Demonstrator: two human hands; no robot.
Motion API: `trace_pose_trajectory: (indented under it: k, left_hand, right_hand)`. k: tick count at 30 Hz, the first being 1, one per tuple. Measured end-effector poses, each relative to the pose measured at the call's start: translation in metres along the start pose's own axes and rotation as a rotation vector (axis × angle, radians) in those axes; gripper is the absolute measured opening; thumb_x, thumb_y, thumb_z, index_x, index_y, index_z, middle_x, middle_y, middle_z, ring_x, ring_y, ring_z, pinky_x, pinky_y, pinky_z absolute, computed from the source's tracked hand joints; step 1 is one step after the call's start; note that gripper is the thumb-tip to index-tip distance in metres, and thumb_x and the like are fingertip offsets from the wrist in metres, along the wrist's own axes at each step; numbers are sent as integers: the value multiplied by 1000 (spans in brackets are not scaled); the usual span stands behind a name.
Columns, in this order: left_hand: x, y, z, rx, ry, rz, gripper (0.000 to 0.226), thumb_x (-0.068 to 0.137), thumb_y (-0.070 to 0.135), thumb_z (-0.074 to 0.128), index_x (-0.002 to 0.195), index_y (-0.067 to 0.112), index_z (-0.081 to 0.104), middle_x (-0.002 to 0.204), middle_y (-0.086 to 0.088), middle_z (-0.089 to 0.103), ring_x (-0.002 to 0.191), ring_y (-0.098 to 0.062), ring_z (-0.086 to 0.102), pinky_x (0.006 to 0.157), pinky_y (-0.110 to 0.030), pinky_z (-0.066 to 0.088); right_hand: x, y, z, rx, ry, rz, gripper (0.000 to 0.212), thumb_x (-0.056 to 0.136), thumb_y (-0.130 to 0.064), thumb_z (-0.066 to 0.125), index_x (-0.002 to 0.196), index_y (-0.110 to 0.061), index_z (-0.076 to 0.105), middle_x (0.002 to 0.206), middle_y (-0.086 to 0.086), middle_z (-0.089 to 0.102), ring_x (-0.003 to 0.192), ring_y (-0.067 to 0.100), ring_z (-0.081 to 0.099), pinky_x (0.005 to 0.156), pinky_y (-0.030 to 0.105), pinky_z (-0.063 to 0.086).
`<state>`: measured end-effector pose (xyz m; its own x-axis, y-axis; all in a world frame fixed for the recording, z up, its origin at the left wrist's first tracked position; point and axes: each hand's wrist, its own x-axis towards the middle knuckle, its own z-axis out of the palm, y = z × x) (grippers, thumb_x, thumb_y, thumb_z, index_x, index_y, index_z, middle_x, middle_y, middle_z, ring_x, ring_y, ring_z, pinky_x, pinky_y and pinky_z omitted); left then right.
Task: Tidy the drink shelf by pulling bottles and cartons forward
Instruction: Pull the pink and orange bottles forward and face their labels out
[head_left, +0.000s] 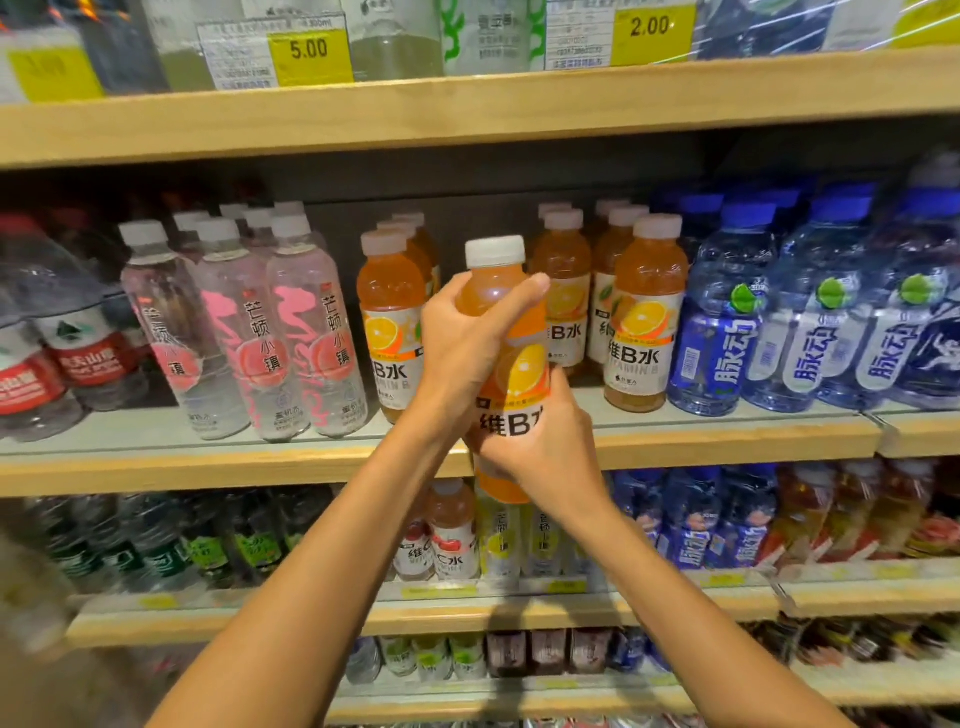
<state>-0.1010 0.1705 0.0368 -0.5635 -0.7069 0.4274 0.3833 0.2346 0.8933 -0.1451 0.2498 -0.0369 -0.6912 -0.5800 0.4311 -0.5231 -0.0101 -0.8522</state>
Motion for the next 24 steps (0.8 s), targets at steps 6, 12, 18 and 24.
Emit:
trace_pose_trajectory:
  k: [6, 12, 18, 24]
  left_hand:
    - [13, 10, -24, -316, -158, -347, 36, 72, 25, 72, 103, 6, 65, 89, -11, 69, 74, -24, 68, 69, -34, 56]
    - [27, 11, -36, -766, -541, -507, 41, 60, 26, 81, 94, 6, 69, 93, -9, 67, 76, -23, 66, 76, -34, 53]
    - [28, -9, -41, -796, -686, -535, 54, 58, 29, 84, 102, 5, 66, 95, -11, 68, 79, -25, 67, 76, -34, 55]
    - [22, -10, -52, -331, -369, -365, 36, 81, 45, 64, 98, 14, 70, 85, -4, 69, 76, -15, 66, 67, -22, 50]
  right_hand:
    - [2, 8, -13, 589, -418, 222, 90, 62, -56, 78, 136, -17, 45, 122, 0, 65, 114, 14, 61, 95, 33, 50]
    - [0, 20, -14, 1232, -944, 418, 88, 69, -46, 80, 139, -4, 45, 129, 24, 55, 115, 37, 57, 103, 51, 42]
    - [-3, 8, 3, 1043, -915, 370, 76, 62, -38, 86, 122, -5, 53, 101, 16, 64, 87, 27, 66, 82, 40, 56]
    - [-1, 3, -7, 695, -539, 313, 53, 61, -30, 78, 107, -8, 64, 90, 12, 72, 78, 24, 70, 67, 33, 56]
